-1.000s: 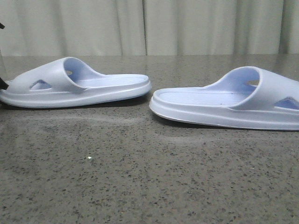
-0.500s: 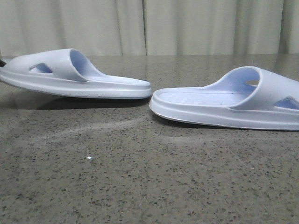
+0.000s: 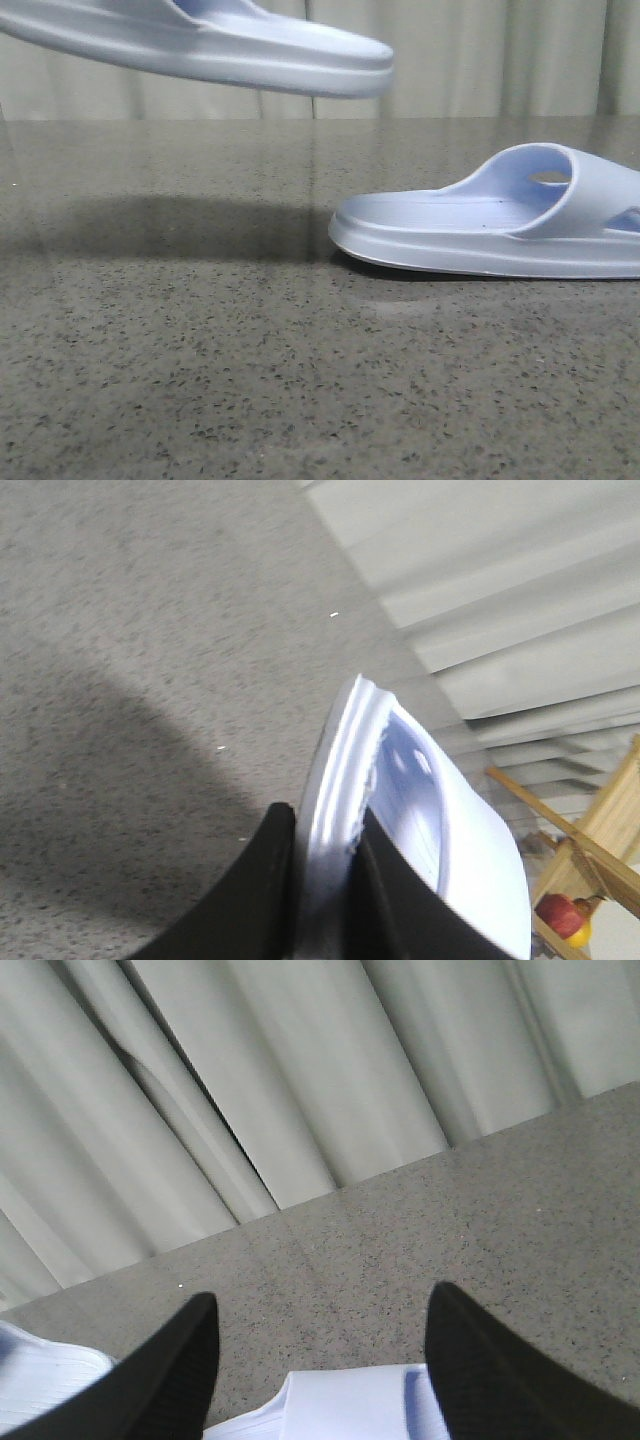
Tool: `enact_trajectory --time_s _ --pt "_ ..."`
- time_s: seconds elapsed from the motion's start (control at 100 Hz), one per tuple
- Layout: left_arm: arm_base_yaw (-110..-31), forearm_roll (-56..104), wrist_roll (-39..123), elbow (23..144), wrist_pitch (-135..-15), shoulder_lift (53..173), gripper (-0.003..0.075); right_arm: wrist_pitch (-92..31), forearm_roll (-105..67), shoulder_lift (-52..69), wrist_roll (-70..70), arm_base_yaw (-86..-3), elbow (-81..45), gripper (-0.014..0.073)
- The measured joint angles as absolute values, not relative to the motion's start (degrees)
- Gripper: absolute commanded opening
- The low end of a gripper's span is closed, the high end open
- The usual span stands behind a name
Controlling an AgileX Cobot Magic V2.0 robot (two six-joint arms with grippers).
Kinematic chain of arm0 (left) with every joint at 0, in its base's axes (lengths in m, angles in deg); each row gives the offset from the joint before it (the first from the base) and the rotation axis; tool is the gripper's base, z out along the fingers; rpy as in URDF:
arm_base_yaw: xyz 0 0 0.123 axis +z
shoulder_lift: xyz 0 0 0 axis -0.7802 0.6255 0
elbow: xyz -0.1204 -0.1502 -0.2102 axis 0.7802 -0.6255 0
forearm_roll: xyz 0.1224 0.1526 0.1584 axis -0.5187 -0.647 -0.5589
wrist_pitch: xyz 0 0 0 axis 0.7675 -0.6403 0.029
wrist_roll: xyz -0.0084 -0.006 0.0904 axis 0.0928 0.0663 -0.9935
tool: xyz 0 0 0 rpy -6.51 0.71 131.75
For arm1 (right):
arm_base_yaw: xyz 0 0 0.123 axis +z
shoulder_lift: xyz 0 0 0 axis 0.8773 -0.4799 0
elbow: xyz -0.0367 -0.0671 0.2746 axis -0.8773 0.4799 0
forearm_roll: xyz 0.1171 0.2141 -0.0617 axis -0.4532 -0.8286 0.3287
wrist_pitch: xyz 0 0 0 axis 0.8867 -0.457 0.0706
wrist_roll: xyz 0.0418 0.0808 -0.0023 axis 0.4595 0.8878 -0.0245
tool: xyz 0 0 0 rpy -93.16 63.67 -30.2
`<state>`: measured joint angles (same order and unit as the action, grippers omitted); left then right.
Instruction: Insert blue slippers together front up
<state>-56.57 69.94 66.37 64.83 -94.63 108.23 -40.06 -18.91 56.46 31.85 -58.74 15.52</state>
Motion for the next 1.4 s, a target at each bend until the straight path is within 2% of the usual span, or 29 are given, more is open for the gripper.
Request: enact_trajectory --time_s 0.29,0.57,1.08,1.28,1.4 --pt "-56.6 68.9 69.2 60.6 -96.3 100.5 0.0031 -43.0 -17.5 54.9 32.3 -58.7 15.5 0.0380" --pt "-56.6 68.7 70.7 55.1 -96.4 99.7 0.0031 -44.6 -16.6 44.2 40.5 -58.7 15.5 0.0380" --pt "-56.6 69.0 70.8 54.9 -96.4 99.7 0.0031 -37.1 -19.3 23.6 45.4 -58.7 15.6 0.0378" --pt "-56.6 69.0 70.8 54.9 -96.4 99.7 0.0031 -33.5 -20.7 19.3 45.5 -58.7 15.6 0.0318" --pt "-56.6 69.0 70.8 54.9 -96.4 99.7 0.0031 -31.8 -21.1 16.9 45.5 -58.7 15.6 0.0317"
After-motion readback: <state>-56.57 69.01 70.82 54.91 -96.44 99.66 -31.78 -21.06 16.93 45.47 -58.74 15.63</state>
